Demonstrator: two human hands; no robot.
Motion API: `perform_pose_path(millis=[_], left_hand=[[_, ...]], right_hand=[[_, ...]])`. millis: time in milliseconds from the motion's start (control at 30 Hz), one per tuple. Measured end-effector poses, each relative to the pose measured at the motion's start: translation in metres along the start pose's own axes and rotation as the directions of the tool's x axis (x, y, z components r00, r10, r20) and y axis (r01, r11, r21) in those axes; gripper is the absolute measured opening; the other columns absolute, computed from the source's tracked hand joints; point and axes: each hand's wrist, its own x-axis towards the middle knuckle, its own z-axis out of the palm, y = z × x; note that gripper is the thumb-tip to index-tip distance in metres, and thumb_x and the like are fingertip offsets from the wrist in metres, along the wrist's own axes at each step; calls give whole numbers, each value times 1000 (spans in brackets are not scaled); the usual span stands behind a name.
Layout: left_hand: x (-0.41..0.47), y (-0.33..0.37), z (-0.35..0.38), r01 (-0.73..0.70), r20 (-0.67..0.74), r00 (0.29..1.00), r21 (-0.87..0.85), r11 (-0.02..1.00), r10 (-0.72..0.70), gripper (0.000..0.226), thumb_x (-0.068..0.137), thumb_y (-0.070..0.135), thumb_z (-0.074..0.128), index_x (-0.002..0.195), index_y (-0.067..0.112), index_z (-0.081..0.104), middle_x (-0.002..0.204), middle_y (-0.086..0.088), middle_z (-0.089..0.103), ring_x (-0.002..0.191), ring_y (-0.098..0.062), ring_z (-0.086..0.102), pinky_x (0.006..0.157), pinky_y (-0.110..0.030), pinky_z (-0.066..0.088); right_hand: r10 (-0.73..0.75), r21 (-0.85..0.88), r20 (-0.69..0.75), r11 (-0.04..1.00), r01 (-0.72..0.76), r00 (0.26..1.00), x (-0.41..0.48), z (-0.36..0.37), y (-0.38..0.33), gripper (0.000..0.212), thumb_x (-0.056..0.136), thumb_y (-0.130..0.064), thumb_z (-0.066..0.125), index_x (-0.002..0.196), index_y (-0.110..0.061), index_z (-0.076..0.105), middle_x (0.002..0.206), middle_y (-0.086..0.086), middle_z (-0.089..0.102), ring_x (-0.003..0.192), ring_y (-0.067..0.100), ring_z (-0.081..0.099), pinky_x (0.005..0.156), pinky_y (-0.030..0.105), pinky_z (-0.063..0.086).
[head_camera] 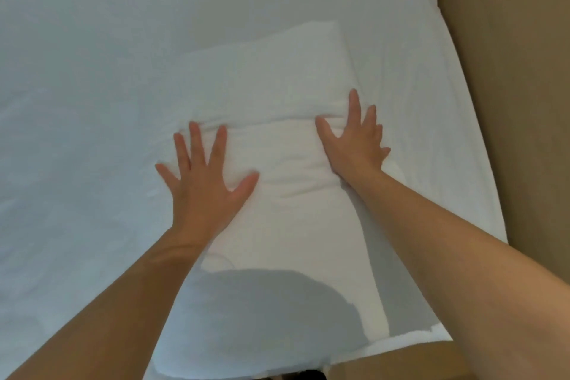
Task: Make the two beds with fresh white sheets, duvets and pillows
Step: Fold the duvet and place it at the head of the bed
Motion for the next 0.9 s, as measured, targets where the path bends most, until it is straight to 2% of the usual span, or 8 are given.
perform_pose_path(millis=[100,267,400,500,600,700,767,900], left_hand=[[43,-12,3,49,-38,998,-20,999,-50,90,77,86,19,151,42,-8,161,-4,-19,148,-31,-15,110,-71,3],[70,5,76,-67,-53,996,99,993,72,92,77,85,16,153,38,-3,161,-17,-13,147,-40,-13,105,-76,2],[69,-23,98,-94,-88,991,73,993,100,94,76,86,27,153,39,1,162,-10,-14,148,-34,-14,110,-70,-4],[46,-65,90,151,-81,984,-85,985,-158,108,69,89,41,153,36,-2,162,-5,-15,149,-30,-12,111,-66,-4],[22,-107,79,537,168,841,-377,755,-514,130,50,90,60,151,37,-2,159,-14,14,144,-38,21,110,-63,24],[15,-134,64,787,547,612,-494,370,-571,143,41,87,69,153,27,5,149,-13,37,126,-38,46,96,-48,44],[16,-135,61,827,636,559,-474,302,-532,134,48,80,66,154,20,11,147,-12,40,124,-35,48,91,-42,44],[24,-126,66,818,600,572,-471,331,-559,141,41,83,63,154,14,16,150,-12,38,129,-36,46,100,-46,42]], right_hand=[[191,-34,-42,981,-192,981,9,39,28,87,83,-82,25,153,-40,-5,160,14,14,140,37,27,112,61,18],[265,-80,-120,958,-276,957,31,97,82,94,81,-84,17,155,-30,-6,156,23,20,142,40,23,115,59,11],[341,-106,73,937,-333,937,42,115,104,104,73,-93,21,152,-37,-15,156,22,21,145,38,19,114,65,3],[351,64,307,920,-387,885,29,99,109,126,62,-92,49,153,-33,-15,158,19,21,142,38,29,117,53,20],[339,104,472,895,-433,814,13,74,119,121,68,-74,64,156,-20,0,158,11,26,138,32,38,111,41,31],[350,91,514,886,-455,783,11,59,123,119,65,-76,65,155,-21,9,156,9,32,134,32,43,106,42,36],[338,158,506,868,-471,793,15,63,123,115,69,-72,65,155,-21,9,158,8,29,136,31,40,106,40,35],[256,275,498,859,-431,828,25,81,121,109,70,-69,67,155,-20,19,155,6,35,129,27,46,92,34,37]])
